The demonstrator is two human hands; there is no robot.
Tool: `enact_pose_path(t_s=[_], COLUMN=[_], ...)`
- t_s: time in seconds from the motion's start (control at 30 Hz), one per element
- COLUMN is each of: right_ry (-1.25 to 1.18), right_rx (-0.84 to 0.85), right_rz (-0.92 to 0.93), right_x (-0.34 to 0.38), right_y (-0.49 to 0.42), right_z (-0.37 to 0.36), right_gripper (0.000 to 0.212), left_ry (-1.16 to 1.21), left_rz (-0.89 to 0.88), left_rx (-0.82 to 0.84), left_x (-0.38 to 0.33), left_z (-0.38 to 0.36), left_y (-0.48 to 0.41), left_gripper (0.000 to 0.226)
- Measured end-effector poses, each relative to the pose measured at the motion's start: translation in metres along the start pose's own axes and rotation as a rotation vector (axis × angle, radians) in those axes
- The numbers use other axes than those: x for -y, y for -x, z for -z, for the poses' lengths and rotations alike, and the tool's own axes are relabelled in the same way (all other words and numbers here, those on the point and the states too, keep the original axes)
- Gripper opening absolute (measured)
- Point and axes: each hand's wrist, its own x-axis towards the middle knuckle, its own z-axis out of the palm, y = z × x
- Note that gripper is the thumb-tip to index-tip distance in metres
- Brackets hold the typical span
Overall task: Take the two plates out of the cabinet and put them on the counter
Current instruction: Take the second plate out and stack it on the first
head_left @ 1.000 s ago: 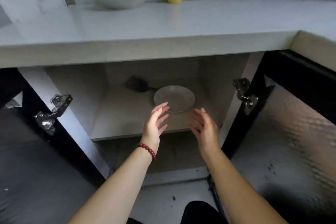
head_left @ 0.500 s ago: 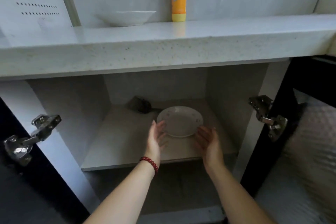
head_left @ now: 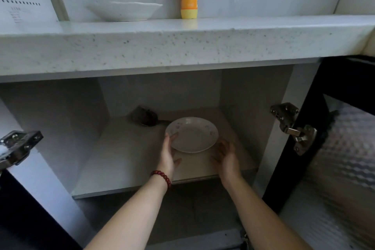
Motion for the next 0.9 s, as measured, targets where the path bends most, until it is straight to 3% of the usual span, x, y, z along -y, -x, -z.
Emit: enact_pose_path(t_s=[0.33, 0.73, 0.9], right_ry=[-0.037, -0.129, -0.166], right_rx=[0.072, 0.086, 0.019], right_rz=[-0.066, -0.095, -0.113], right_x=[-0.002, -0.01, -0.007], right_y=[-0.007, 0.024, 0.025], right_z=[-0.003, 0.012, 0.018], right_gripper=[0.054, 0.056, 0.056], left_ry=[0.054, 0.105, 0.056], left_rz=[0.034, 0.032, 0.05], left_rx=[-0.003, 0.0, -0.052], left_x=[0.0, 0.007, 0.005], left_z=[0.008, 0.021, 0.023], left_y=[-0.012, 0.03, 0.038], left_gripper=[0.055, 0.061, 0.063])
